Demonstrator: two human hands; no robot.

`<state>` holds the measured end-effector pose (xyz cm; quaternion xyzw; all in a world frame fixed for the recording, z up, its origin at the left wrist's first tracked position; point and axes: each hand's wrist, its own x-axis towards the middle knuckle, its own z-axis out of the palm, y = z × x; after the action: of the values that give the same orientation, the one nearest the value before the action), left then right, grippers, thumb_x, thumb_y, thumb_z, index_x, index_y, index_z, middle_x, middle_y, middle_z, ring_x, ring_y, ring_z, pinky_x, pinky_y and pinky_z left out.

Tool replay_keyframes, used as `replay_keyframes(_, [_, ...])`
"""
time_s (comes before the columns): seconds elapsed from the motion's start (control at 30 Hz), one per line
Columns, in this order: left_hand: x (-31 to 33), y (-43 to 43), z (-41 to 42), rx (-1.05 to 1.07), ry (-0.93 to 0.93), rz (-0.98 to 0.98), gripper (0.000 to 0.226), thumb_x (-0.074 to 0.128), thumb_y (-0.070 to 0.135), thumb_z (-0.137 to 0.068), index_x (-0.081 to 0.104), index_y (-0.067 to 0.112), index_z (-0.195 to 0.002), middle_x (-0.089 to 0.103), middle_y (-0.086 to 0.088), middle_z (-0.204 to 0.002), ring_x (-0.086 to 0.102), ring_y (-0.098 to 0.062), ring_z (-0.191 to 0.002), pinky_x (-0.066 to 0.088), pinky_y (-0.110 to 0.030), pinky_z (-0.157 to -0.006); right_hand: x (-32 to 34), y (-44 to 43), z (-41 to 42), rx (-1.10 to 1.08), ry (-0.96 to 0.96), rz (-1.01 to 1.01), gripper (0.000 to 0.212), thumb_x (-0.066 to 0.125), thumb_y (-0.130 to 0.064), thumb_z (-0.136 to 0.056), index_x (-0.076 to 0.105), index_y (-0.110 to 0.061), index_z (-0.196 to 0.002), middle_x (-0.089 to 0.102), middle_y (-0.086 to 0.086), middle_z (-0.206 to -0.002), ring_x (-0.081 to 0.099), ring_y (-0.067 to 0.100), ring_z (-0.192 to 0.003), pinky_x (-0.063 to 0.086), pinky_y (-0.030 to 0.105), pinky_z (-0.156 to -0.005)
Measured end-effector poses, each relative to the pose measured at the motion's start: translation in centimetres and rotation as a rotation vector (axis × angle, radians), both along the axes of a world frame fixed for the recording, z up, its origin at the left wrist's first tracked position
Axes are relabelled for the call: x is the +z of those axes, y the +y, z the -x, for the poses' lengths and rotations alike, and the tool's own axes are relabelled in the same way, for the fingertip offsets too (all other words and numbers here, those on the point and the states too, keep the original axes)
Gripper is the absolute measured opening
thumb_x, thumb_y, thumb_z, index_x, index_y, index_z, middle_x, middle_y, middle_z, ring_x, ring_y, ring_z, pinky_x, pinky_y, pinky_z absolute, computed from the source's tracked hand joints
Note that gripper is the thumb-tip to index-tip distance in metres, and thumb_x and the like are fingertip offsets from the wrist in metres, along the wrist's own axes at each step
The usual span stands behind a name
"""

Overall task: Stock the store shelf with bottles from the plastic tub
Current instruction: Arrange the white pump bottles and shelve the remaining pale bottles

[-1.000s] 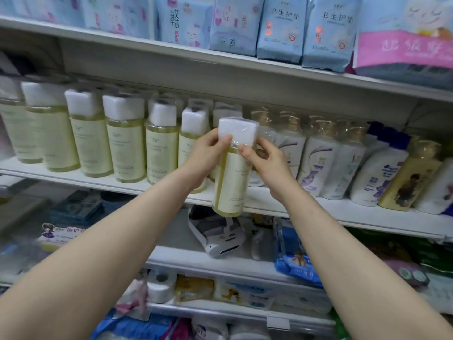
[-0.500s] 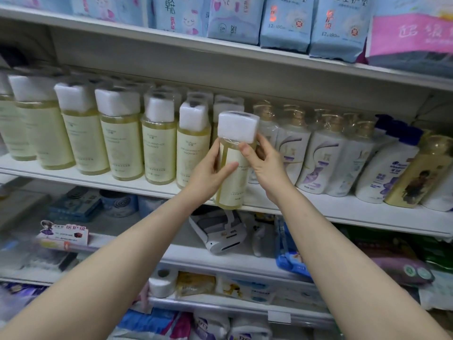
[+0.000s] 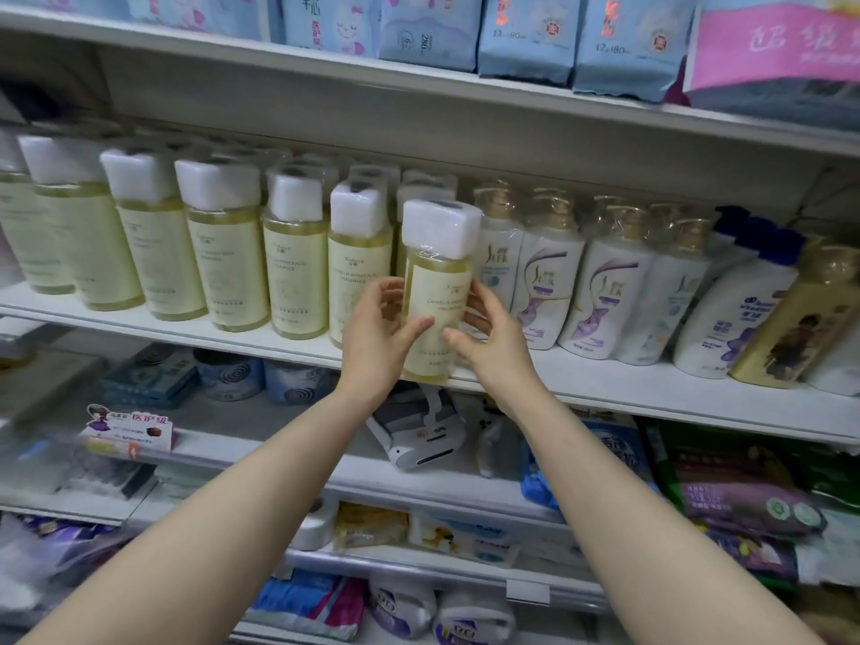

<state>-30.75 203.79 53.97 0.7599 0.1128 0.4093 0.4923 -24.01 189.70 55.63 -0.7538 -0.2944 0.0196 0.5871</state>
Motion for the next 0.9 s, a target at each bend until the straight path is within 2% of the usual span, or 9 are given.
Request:
replay_keyframes(0.07, [-0.4,-0.2,-0.3,0.072,0.015,-0.052,0.05,0.077,0.028,-0.083,0.056,0.023,-0.128,0.06,0.004,-0.114,0.058,-0.005,-0.1,0.051,-0.022,-0.088,0.0,0.3,0.2,-0.057,-0.012,-0.015,0.067,0.071,-0.003,-0.088,0.044,-0.021,-0.147,0.058,-0.01,-0.133,0.057,0.002,-0.117,0.052,0.024,-0.098])
replay_keyframes(0.13, [-0.8,-0.4,-0.3,0.103,0.025,-0.065,0.052,0.073,0.031,-0.087,0.055,0.026,-0.135,0.06,0.004,-0.112,0.058,-0.005,-0.097,0.05,-0.022,-0.086,-0.1,0.7,0.4,-0.091,-0.026,-0.017,0.067,0.072,-0.004,-0.086,0.045,-0.022,-0.144,0.056,-0.013,-0.125,0.056,-0.004,-0.106,0.05,0.008,-0.084])
replay_keyframes(0.23, [-1.0,-0.4,0.1,0.125,0.017,-0.061,0.046,0.07,0.027,-0.09,0.056,0.025,-0.134,0.063,0.007,-0.113,0.061,-0.003,-0.098,0.047,-0.008,-0.08,-0.2,1.0,-0.1,-0.122,-0.044,0.028,0.068,0.076,-0.01,-0.085,0.046,-0.022,-0.144,0.056,-0.009,-0.124,0.055,-0.007,-0.097,0.043,-0.001,-0.07])
replay_keyframes(0.3, [-1.2,-0.4,0.5,0.096,0.008,-0.048,0.045,0.068,0.019,-0.091,0.056,0.021,-0.134,0.065,0.007,-0.118,0.062,-0.004,-0.104,0.045,-0.003,-0.08,-0.4,1.3,-0.4,-0.143,-0.078,0.081,0.065,0.078,-0.019,-0.084,0.049,-0.022,-0.143,0.059,-0.002,-0.128,0.058,-0.002,-0.096,0.046,0.003,-0.075])
replay_keyframes(0.4, [-1.6,-0.5,1.0,0.015,0.035,-0.07,0.053,0.063,0.011,-0.093,0.048,0.019,-0.143,0.06,0.005,-0.135,0.056,-0.005,-0.121,0.051,-0.018,-0.096,-0.7,2.1,-0.4,-0.162,-0.081,0.105,0.064,0.078,-0.028,-0.083,0.049,-0.022,-0.14,0.062,0.0,-0.13,0.06,0.012,-0.112,0.051,0.03,-0.096])
replay_keyframes(0.5, [-2.0,-0.3,1.1,-0.026,0.077,-0.131,0.065,0.061,0.008,-0.094,0.035,0.019,-0.152,0.05,0.005,-0.147,0.046,-0.002,-0.129,0.047,-0.026,-0.104,-1.0,3.3,-0.3,-0.158,-0.042,0.072,0.062,0.08,-0.026,-0.082,0.046,-0.025,-0.134,0.064,-0.001,-0.129,0.062,0.015,-0.115,0.051,0.04,-0.101])
replay_keyframes(0.57, [-2.1,0.0,0.9,-0.033,0.093,-0.167,0.07,0.06,0.007,-0.093,0.029,0.02,-0.154,0.045,0.005,-0.151,0.042,-0.001,-0.131,0.046,-0.032,-0.107,-1.0,3.8,-0.6,-0.166,-0.036,0.061,0.062,0.08,-0.026,-0.081,0.046,-0.026,-0.132,0.065,0.0,-0.128,0.064,0.017,-0.114,0.052,0.043,-0.1])
replay_keyframes(0.7, [-2.5,0.7,0.0,-0.056,0.126,-0.185,0.074,0.06,0.007,-0.092,0.024,0.02,-0.156,0.036,0.003,-0.157,0.038,-0.012,-0.141,0.042,-0.042,-0.112,-0.9,4.2,-1.2,-0.183,-0.033,0.066,0.06,0.081,-0.023,-0.081,0.047,-0.025,-0.131,0.067,-0.001,-0.125,0.065,0.017,-0.11,0.053,0.042,-0.098])
replay_keyframes(0.9, [-2.1,1.2,-0.4,-0.076,0.132,-0.21,0.075,0.058,0.002,-0.092,0.022,0.02,-0.156,0.034,0.012,-0.154,0.038,-0.007,-0.138,0.04,-0.037,-0.113,-1.1,4.8,-1.9,-0.212,-0.055,0.057,0.056,0.082,-0.024,-0.08,0.048,-0.024,-0.123,0.068,-0.002,-0.117,0.067,0.017,-0.104,0.055,0.04,-0.094])
